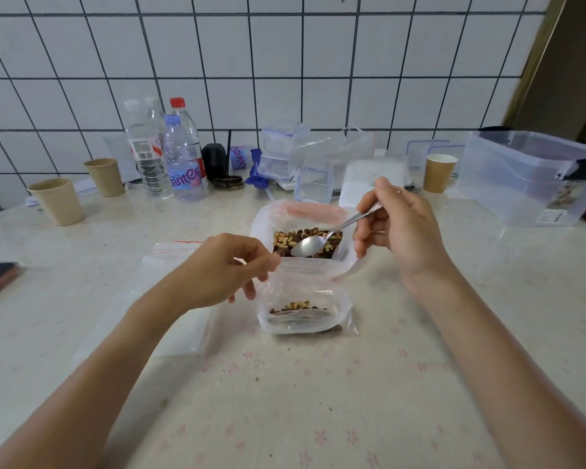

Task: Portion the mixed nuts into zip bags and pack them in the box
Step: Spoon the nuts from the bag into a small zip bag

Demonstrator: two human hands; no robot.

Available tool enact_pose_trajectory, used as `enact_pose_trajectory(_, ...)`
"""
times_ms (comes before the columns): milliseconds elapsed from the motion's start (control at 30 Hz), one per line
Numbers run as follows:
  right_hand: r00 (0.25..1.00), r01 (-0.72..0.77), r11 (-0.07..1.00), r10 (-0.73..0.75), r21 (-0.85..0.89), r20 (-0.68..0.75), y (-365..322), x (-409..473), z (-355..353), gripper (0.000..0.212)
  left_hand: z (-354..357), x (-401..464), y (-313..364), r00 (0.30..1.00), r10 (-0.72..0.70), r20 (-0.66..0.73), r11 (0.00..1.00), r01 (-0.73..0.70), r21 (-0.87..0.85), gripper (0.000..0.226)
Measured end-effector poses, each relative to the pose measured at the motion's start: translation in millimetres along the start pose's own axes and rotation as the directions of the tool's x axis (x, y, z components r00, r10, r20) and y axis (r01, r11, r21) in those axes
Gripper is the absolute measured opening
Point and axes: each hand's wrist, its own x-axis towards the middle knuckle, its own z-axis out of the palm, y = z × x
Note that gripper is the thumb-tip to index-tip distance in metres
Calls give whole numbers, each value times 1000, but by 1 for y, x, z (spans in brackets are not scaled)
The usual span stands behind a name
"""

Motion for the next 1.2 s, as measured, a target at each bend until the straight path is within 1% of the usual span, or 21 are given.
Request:
enact_pose_trajectory(67, 992, -79, 997, 81, 17, -98, 8, 4, 0, 43, 1, 5, -4, 983, -12, -184, 994, 32, 104, 40)
enact_pose_trajectory(133, 983, -121, 993, 117, -14, -144, 14, 6, -1, 41, 3, 12, -11, 934, -2, -358, 986, 63, 157, 41)
enact_pose_trajectory(200, 980, -129, 990, 118, -64, -159, 18, 8, -2, 40, 6, 18, -17, 896, -29, -443, 986, 99, 135, 46)
enact_pose_trajectory(233, 982, -124, 987, 107, -101, -157, 20, 7, -1, 40, 8, 20, -19, 895, -58, -442, 986, 120, 113, 52)
enact_pose_trajectory(300, 988, -93, 971, 63, -222, -139, 24, 6, 1, 39, 13, 25, -20, 919, -118, -376, 984, 159, 80, 69)
enact_pose_trajectory(333, 992, -70, 952, 34, -297, -123, 25, 5, 2, 38, 17, 27, -19, 930, -133, -344, 983, 168, 74, 74)
enact_pose_trajectory(367, 994, -45, 930, 6, -365, -105, 27, 4, 3, 38, 21, 29, -19, 937, -133, -323, 983, 165, 74, 74)
enact_pose_trajectory(433, 998, -13, 899, -18, -438, -65, 29, 3, 6, 38, 27, 31, -19, 944, -101, -313, 987, 135, 88, 62)
enact_pose_trajectory(533, 1000, 9, 871, -14, -491, -8, 32, 1, 9, 35, 30, 34, -21, 949, -72, -306, 986, 115, 125, 33)
enact_pose_trajectory(600, 999, 23, 854, -32, -519, -8, 34, 2, 9, 34, 30, 34, -22, 953, -82, -293, 989, 113, 91, 29)
enact_pose_trajectory(667, 999, 4, 860, -21, -510, -28, 37, 3, 9, 33, 31, 34, -21, 955, -96, -281, 994, 105, 19, 32)
enact_pose_trajectory(767, 998, -70, 875, 58, -479, -39, 40, 3, 11, 32, 33, 35, -20, 952, -74, -297, 997, 68, -29, 35)
enact_pose_trajectory(933, 984, -173, 921, 175, -349, -26, 45, 2, 14, 29, 38, 35, -18, 950, -56, -308, 991, 16, -131, 35)
enact_pose_trajectory(1067, 960, -273, 931, 279, -243, -9, 49, 1, 17, 30, 40, 34, -17, 951, -40, -305, 989, -6, -149, 33)
enact_pose_trajectory(1200, 944, -328, 932, 331, -153, -7, 47, 1, 16, 31, 39, 33, -15, 953, -24, -303, 988, -23, -151, 35)
